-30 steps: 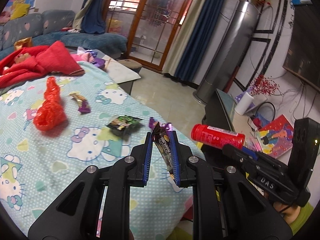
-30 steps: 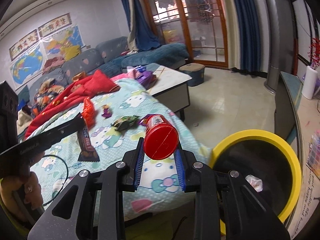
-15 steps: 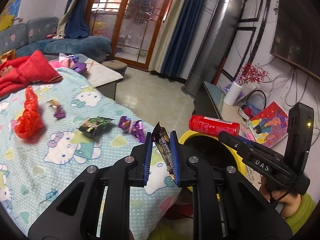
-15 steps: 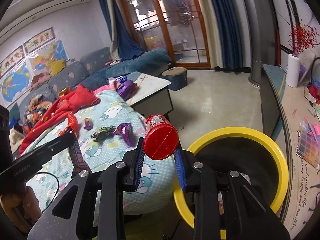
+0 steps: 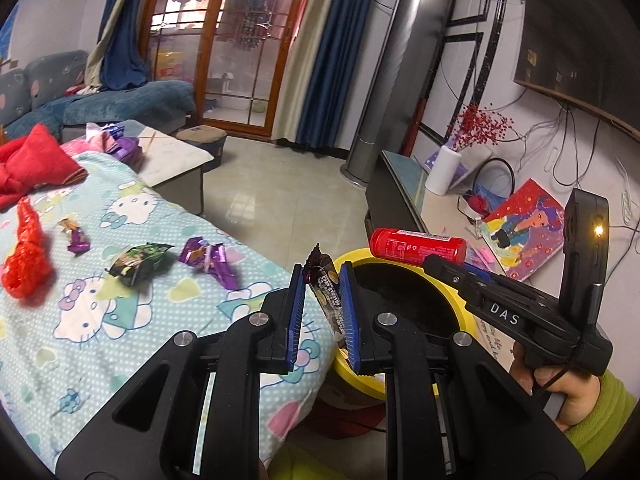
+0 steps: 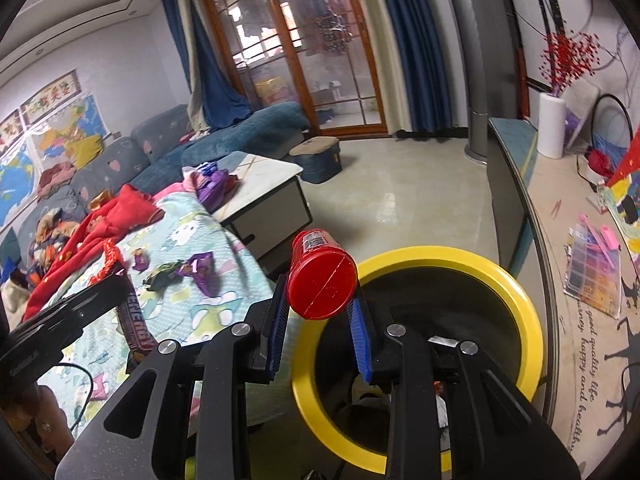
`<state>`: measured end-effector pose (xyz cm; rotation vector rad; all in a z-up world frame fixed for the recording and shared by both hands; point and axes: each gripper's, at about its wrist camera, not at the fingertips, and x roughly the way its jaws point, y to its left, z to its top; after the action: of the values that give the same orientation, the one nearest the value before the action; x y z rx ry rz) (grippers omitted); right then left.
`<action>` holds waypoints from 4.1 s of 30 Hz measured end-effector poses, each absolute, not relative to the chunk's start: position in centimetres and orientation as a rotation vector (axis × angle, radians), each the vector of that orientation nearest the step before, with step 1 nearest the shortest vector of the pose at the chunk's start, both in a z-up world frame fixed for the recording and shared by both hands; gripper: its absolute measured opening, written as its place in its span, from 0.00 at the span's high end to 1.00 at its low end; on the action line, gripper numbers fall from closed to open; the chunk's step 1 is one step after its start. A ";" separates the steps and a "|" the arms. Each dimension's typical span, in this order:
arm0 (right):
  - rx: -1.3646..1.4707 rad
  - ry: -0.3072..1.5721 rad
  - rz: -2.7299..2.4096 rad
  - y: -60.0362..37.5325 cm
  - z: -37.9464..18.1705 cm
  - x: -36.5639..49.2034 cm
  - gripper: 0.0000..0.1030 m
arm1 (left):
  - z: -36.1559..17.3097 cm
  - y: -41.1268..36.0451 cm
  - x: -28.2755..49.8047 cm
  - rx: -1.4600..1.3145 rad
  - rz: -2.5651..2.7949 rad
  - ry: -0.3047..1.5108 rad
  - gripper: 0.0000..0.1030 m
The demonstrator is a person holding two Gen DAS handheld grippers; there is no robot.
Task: Collect trash
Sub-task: 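Carry the candy bar in the left tool while the right tool carries the red tube over the bin, then open the left tool dropping the candy bar while the right tool drops the red tube into the bin, then move both open tools back toward the remaining wrappers on the bed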
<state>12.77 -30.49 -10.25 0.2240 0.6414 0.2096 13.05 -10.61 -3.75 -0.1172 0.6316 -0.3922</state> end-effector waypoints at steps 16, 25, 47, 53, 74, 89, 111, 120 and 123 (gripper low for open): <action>0.258 0.684 0.094 -35.3 -12.1 13.1 0.73 | -4.6 -15.0 13.9 -0.056 -0.472 0.639 0.88; 0.299 0.725 0.044 -38.0 -13.9 13.5 0.73 | -5.7 -17.8 14.5 -0.007 -0.518 0.660 0.88; 0.363 0.806 -0.012 -41.2 -16.9 13.7 0.73 | -8.2 -22.6 16.4 0.089 -0.599 0.718 0.88; 0.394 0.803 -0.021 -41.7 -16.8 13.6 0.72 | -8.4 -23.0 16.7 0.090 -0.603 0.722 0.88; 0.408 0.738 -0.007 -40.5 -14.9 13.0 0.54 | -6.5 -19.6 16.4 0.019 -0.472 0.681 0.11; 0.336 0.623 0.142 -34.6 -10.6 11.7 0.52 | -3.7 -13.4 15.3 -0.026 -0.303 0.576 0.11; 0.196 0.602 0.377 -23.6 -7.8 11.4 0.49 | -1.5 -2.5 14.5 -0.101 -0.027 0.467 0.11; 0.162 0.633 0.444 -19.0 -7.6 12.5 0.48 | -1.4 1.5 14.6 -0.144 0.073 0.451 0.11; 0.156 0.645 0.468 -17.4 -7.6 12.9 0.48 | -1.6 3.1 14.8 -0.167 0.101 0.454 0.11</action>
<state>12.92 -17.37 -7.62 0.1560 0.6451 0.4683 14.84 3.05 -1.62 -0.1672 0.4537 0.1010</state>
